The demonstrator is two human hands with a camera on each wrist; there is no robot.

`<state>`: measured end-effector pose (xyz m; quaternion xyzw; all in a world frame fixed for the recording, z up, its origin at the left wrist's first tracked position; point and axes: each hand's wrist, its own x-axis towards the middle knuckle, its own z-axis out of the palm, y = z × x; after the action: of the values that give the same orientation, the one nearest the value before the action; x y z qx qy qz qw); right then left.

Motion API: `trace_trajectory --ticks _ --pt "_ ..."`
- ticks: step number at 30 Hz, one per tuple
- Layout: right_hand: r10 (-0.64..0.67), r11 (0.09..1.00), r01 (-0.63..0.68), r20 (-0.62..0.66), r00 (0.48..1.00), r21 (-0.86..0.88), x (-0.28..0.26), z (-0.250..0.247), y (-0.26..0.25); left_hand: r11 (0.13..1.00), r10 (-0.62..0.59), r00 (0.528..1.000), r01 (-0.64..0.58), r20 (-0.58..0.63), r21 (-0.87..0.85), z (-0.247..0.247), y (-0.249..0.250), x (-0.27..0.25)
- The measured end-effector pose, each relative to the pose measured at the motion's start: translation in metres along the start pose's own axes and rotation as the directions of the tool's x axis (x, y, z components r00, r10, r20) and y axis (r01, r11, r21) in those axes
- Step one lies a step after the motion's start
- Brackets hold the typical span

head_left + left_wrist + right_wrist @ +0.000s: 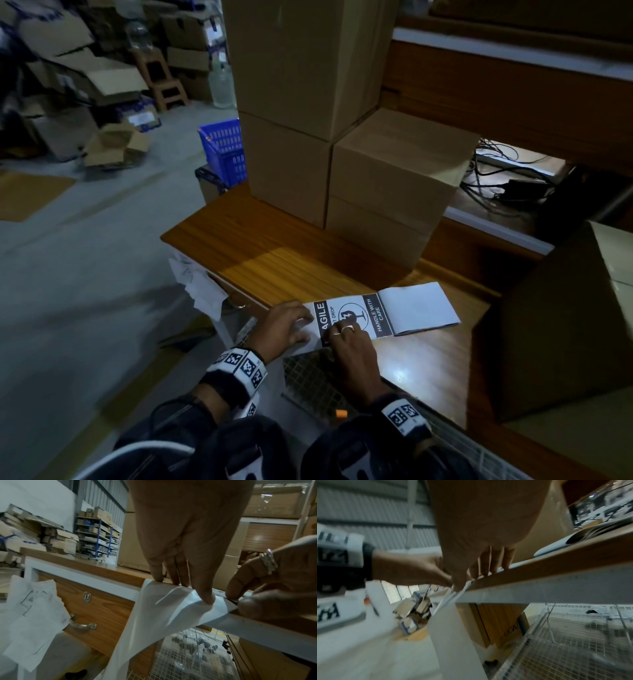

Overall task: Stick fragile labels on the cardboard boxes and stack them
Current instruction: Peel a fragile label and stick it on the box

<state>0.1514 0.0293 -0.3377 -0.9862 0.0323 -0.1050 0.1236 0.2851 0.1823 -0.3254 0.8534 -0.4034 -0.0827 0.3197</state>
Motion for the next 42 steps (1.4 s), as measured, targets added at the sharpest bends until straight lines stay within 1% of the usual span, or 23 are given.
trace_trajectory --ticks 2,4,8,10,12,15,17,21,24,26,28,29,31,32,34,35,36,37,38,39,40,41,42 --pt "0.005 0.999 -0.006 -0.041 0.999 -0.044 0.001 -0.001 -0.004 1.0 -0.008 1.0 0.008 -0.001 0.004 0.0 0.0 0.0" --pt "0.02 1.0 -0.021 -0.058 0.998 -0.018 0.003 -0.003 -0.005 1.0 -0.004 1.0 0.005 -0.004 0.012 0.001 0.001 -0.001" --pt "0.074 0.995 -0.073 -0.005 0.997 0.064 0.003 -0.012 -0.003 1.0 -0.001 1.0 0.001 -0.027 0.029 0.003 0.001 -0.001" --pt "0.14 0.98 -0.135 -0.021 0.99 0.148 0.006 -0.017 0.001 0.999 0.001 1.0 0.0 -0.029 0.034 0.004 0.001 -0.002" --pt "0.258 0.92 -0.23 -0.05 0.965 0.317 0.009 -0.023 0.009 0.999 -0.007 0.999 0.008 -0.037 0.042 0.005 0.002 -0.003" --pt "0.479 0.771 -0.362 -0.103 0.872 0.523 0.011 -0.035 0.028 0.996 -0.024 0.999 0.027 -0.034 0.082 0.005 0.002 -0.003" --pt "0.59 0.685 -0.402 -0.138 0.796 0.607 0.01 -0.048 0.041 0.995 -0.027 0.999 0.028 -0.018 0.101 0.003 0.002 -0.001" --pt "0.771 0.519 -0.429 -0.188 0.609 0.74 0.007 -0.077 0.072 0.99 -0.041 0.999 0.039 0.016 0.137 0.0 0.004 0.004" --pt "0.872 0.368 -0.38 -0.174 0.457 0.849 0.003 -0.093 0.088 0.983 -0.051 0.997 0.039 0.065 0.178 -0.005 0.011 0.01" --pt "0.909 0.326 -0.372 -0.18 0.376 0.869 0.0 -0.103 0.096 0.972 -0.056 0.993 0.03 0.102 0.235 -0.012 0.019 0.014" --pt "0.927 0.294 -0.312 -0.19 0.323 0.903 -0.004 -0.113 0.102 0.943 -0.069 0.988 0.018 0.142 0.331 -0.019 0.031 0.021" --pt "0.929 0.294 -0.283 -0.203 0.311 0.913 -0.007 -0.119 0.102 0.921 -0.081 0.983 0.01 0.167 0.389 -0.022 0.037 0.025" --pt "0.922 0.337 -0.241 -0.267 0.281 0.91 -0.013 -0.132 0.099 0.867 -0.11 0.968 -0.017 0.224 0.499 -0.03 0.05 0.035" --pt "0.921 0.351 -0.22 -0.294 0.254 0.91 -0.016 -0.138 0.097 0.846 -0.118 0.961 -0.035 0.25 0.533 -0.033 0.057 0.042" --pt "0.921 0.365 -0.171 -0.328 0.209 0.915 -0.023 -0.15 0.091 0.839 -0.112 0.953 -0.061 0.281 0.54 -0.036 0.07 0.051" --pt "0.918 0.374 -0.148 -0.342 0.201 0.916 -0.027 -0.156 0.088 0.853 -0.075 0.961 -0.077 0.267 0.517 -0.035 0.078 0.055" --pt "0.911 0.386 -0.127 -0.356 0.208 0.914 -0.03 -0.161 0.082 0.883 -0.001 0.973 -0.107 0.229 0.457 -0.033 0.086 0.058" --pt "0.903 0.403 -0.122 -0.371 0.218 0.907 -0.034 -0.165 0.077 0.928 0.104 0.98 -0.157 0.169 0.337 -0.03 0.095 0.06" --pt "0.89 0.43 -0.137 -0.395 0.227 0.892 -0.038 -0.167 0.07 0.958 0.22 0.97 -0.236 0.107 0.165 -0.027 0.107 0.06" --pt "0.877 0.46 -0.158 -0.42 0.234 0.874 -0.041 -0.168 0.062 0.944 0.329 0.942 -0.329 0.064 -0.008 -0.023 0.12 0.06" --pt "0.865 0.482 -0.17 -0.437 0.247 0.859 -0.044 -0.168 0.053 0.9 0.422 0.905 -0.413 0.045 -0.14 -0.017 0.136 0.058" --pt "0.862 0.485 -0.178 -0.433 0.263 0.856 -0.048 -0.165 0.045 0.857 0.49 0.871 -0.472 0.043 -0.208 -0.011 0.15 0.056" --pt "0.87 0.462 -0.176 -0.406 0.28 0.869 -0.051 -0.161 0.038 0.831 0.532 0.845 -0.51 0.049 -0.222 -0.003 0.162 0.054"
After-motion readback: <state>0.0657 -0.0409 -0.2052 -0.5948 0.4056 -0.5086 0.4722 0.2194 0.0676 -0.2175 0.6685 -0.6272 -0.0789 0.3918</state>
